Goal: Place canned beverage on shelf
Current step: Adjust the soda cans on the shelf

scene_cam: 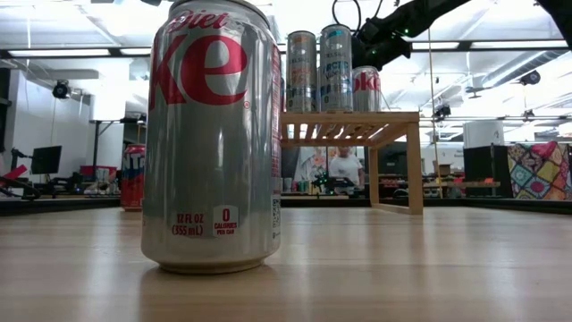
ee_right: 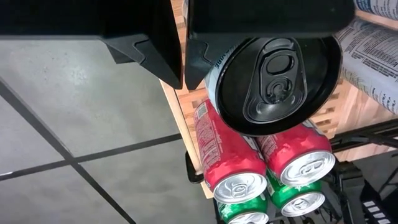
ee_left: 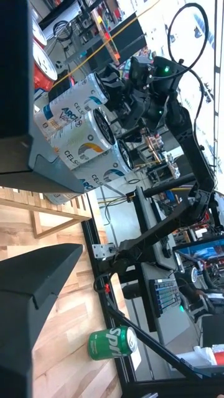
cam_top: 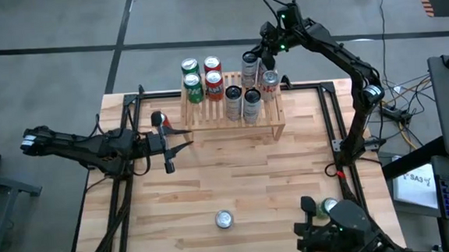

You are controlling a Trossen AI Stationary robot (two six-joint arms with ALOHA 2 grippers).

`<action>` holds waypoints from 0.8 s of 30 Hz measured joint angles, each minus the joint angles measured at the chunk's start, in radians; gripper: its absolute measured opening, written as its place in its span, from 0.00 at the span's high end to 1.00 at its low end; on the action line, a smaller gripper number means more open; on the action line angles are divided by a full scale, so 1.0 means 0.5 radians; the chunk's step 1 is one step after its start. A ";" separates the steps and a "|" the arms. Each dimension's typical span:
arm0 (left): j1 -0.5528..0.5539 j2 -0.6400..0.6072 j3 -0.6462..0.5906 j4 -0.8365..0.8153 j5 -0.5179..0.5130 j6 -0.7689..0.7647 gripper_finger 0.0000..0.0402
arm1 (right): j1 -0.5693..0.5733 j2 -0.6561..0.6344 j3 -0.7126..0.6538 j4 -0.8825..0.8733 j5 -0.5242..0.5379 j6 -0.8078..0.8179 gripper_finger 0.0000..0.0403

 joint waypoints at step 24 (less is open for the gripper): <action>0.000 -0.001 0.000 -0.040 0.000 0.027 0.69 | 0.007 -0.026 0.005 0.122 0.024 -0.053 0.98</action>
